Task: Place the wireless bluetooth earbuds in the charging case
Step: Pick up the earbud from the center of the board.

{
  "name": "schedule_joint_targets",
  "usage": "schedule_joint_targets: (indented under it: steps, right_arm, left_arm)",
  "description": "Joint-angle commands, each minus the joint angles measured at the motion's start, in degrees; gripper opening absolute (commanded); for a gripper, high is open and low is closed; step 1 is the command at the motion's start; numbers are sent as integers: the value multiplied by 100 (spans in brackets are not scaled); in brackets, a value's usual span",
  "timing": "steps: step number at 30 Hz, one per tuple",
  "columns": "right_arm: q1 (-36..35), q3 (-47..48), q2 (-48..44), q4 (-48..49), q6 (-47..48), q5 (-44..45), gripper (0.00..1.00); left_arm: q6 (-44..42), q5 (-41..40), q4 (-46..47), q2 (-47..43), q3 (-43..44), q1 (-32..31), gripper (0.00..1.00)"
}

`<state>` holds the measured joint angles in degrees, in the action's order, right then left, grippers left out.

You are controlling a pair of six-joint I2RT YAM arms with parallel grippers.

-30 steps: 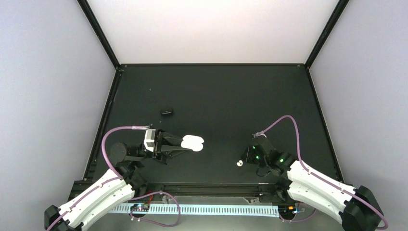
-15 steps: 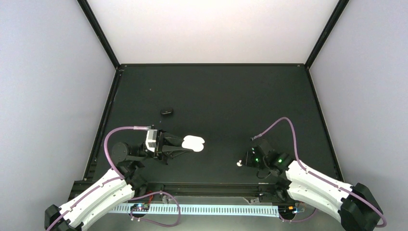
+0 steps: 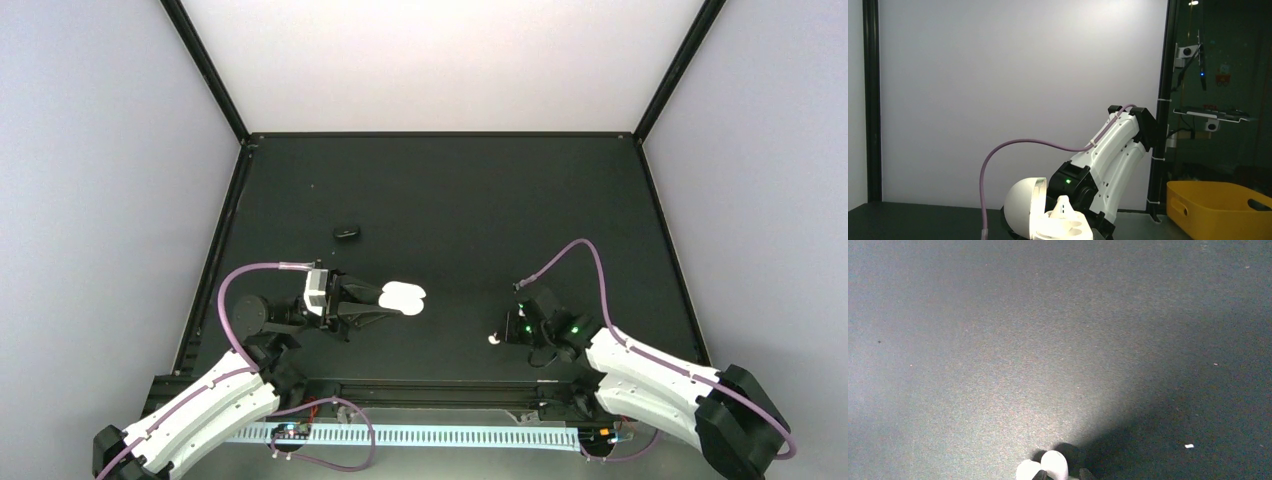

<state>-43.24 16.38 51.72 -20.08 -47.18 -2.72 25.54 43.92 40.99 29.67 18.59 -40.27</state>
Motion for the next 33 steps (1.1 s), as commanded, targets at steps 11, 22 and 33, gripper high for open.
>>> schedule_joint_targets:
  steps: [11,22,33]
  right_arm:
    - [22,200,22,67,321,-277,1]
    - [21,699,6,139,1338,-598,1]
    - [-1215,2630,2170,-309,3670,-614,1]
  left_arm:
    - [-145,-32,-12,15,55,-44,2]
    - [-138,-23,-30,7,66,-44,2]
    - [-83,-18,-3,-74,37,-60,2]
